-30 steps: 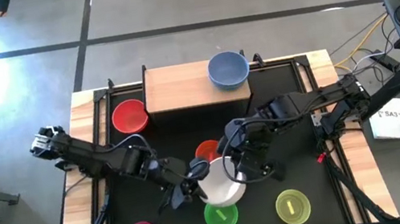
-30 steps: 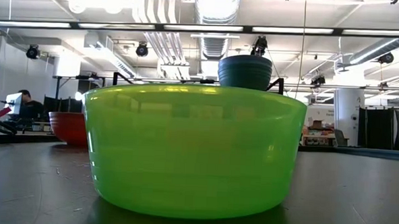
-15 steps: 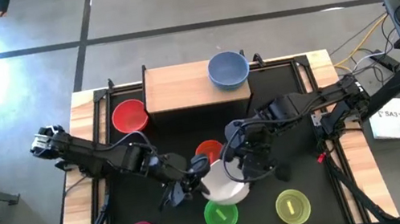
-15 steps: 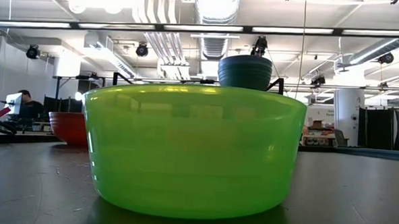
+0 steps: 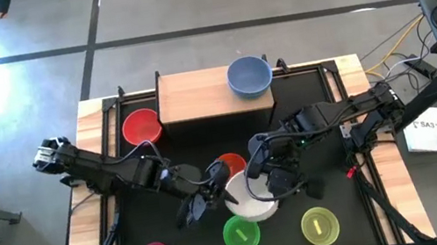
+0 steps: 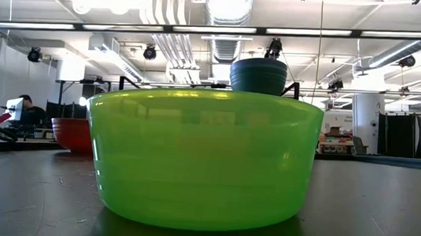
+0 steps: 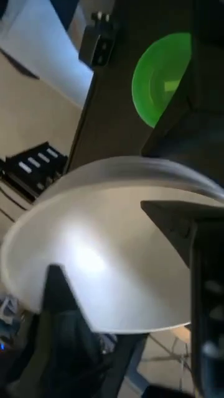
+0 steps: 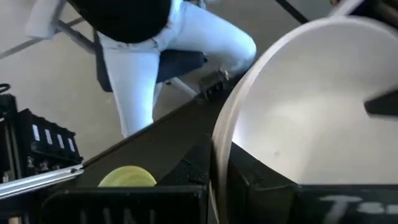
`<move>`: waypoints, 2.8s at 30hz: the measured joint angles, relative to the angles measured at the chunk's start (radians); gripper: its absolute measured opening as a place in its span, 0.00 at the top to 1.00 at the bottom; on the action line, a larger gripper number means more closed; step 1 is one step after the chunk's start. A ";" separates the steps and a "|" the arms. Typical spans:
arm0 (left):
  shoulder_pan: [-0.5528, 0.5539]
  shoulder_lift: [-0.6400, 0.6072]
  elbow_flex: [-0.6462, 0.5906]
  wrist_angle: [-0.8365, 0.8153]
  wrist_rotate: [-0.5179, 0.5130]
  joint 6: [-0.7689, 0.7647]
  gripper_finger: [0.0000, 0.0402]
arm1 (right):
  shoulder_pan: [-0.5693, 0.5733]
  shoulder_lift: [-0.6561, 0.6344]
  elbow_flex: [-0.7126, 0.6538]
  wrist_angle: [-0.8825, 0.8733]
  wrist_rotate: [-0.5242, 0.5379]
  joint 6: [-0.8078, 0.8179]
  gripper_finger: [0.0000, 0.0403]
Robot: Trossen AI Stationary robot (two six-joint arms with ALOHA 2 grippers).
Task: Place and stack bowls onto a shelf
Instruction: Stack the white bowl on top of the blue bowl on the shelf
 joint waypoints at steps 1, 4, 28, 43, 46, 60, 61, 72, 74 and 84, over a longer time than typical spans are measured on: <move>0.000 0.000 0.000 0.010 -0.017 -0.001 0.71 | -0.003 0.000 0.000 -0.011 0.016 0.007 0.98; 0.000 0.000 0.000 0.018 -0.108 -0.003 0.65 | -0.016 0.001 0.000 -0.046 0.029 0.032 0.98; 0.009 0.002 0.004 0.062 -0.701 -0.100 0.56 | -0.179 0.004 0.012 -0.131 0.274 0.506 0.98; 0.010 0.002 0.003 -0.105 -1.134 -0.482 0.56 | -0.231 -0.002 0.196 -0.209 0.936 0.421 0.98; 0.010 0.002 0.003 -0.122 -1.134 -0.516 0.56 | -0.293 -0.002 0.188 -0.218 0.945 0.426 0.98; 0.010 0.001 0.002 -0.162 -1.134 -0.534 0.56 | -0.523 0.014 0.144 -0.195 0.864 0.421 0.98; 0.010 0.001 0.002 -0.166 -1.134 -0.539 0.56 | -0.529 0.020 0.143 -0.195 0.864 0.420 0.98; 0.010 0.000 0.002 -0.194 -1.134 -0.556 0.56 | -0.534 0.099 0.143 -0.200 0.864 0.370 0.98; 0.010 0.000 0.002 -0.209 -1.134 -0.566 0.56 | -0.534 0.105 0.143 -0.209 0.867 0.368 0.97; 0.010 0.000 0.002 -0.270 -1.133 -0.608 0.56 | -0.534 0.107 0.143 -0.208 0.868 0.343 0.82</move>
